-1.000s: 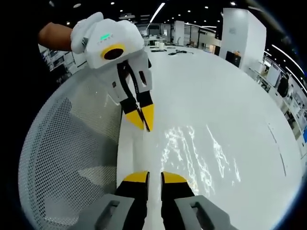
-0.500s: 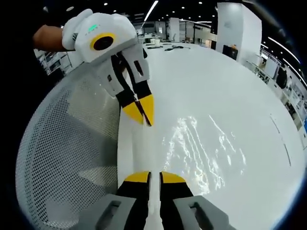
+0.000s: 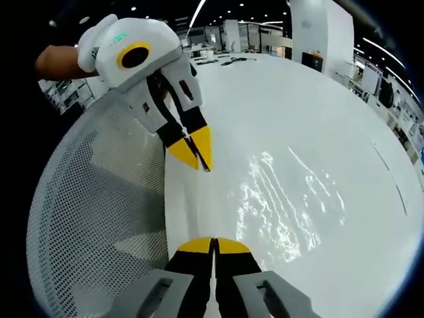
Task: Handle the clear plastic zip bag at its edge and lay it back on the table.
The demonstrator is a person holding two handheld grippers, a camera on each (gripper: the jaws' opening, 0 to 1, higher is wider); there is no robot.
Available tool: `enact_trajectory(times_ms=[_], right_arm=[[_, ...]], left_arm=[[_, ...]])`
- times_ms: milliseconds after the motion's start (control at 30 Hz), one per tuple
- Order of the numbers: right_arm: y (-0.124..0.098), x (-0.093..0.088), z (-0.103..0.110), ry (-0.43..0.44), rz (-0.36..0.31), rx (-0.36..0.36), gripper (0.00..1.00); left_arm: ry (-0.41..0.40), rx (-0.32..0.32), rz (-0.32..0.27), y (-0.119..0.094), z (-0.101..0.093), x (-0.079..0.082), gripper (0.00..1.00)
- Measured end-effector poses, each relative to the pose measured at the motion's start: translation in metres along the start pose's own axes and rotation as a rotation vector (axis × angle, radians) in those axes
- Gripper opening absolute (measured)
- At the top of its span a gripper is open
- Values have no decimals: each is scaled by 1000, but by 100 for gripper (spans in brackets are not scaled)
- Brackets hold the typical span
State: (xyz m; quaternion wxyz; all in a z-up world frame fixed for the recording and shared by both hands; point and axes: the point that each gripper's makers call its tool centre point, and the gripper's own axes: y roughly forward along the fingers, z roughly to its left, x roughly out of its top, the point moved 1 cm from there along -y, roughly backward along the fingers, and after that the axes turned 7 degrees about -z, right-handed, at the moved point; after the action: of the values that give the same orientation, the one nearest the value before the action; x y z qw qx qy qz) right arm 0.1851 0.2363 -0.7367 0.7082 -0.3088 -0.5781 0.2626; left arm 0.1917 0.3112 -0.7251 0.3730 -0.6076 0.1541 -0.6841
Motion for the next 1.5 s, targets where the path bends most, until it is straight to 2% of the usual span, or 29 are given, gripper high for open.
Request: enact_trajectory(times_ms=[233,400,467,500,667,933,1067,1433,1500], right_arm=[[0,-1,-3,27,24,-14,0],[2,0,-5,44,31,-24,0],[3,2,-6,57,32,-27,0],[3,2,-7,69,35,-33,0],[6,0,-3,67,55,-29,0],[5,10,-4,70,39,-39,0],[0,18,-5,36,18,-54,0],[-7,23,-21,45,-1,-98,0],[-8,23,-21,48,4,-101,0]], left_arm=[[-9,19,-17,-1,5,1,8],[12,17,-32,-3,3,8,13],[16,23,-30,-1,6,3,15],[28,29,-36,-2,6,8,16],[50,11,-62,-2,2,19,12],[73,-21,-66,2,-3,20,7],[76,-24,-57,3,-3,18,8],[118,6,-72,0,2,29,8],[124,33,-68,-1,8,28,7]])
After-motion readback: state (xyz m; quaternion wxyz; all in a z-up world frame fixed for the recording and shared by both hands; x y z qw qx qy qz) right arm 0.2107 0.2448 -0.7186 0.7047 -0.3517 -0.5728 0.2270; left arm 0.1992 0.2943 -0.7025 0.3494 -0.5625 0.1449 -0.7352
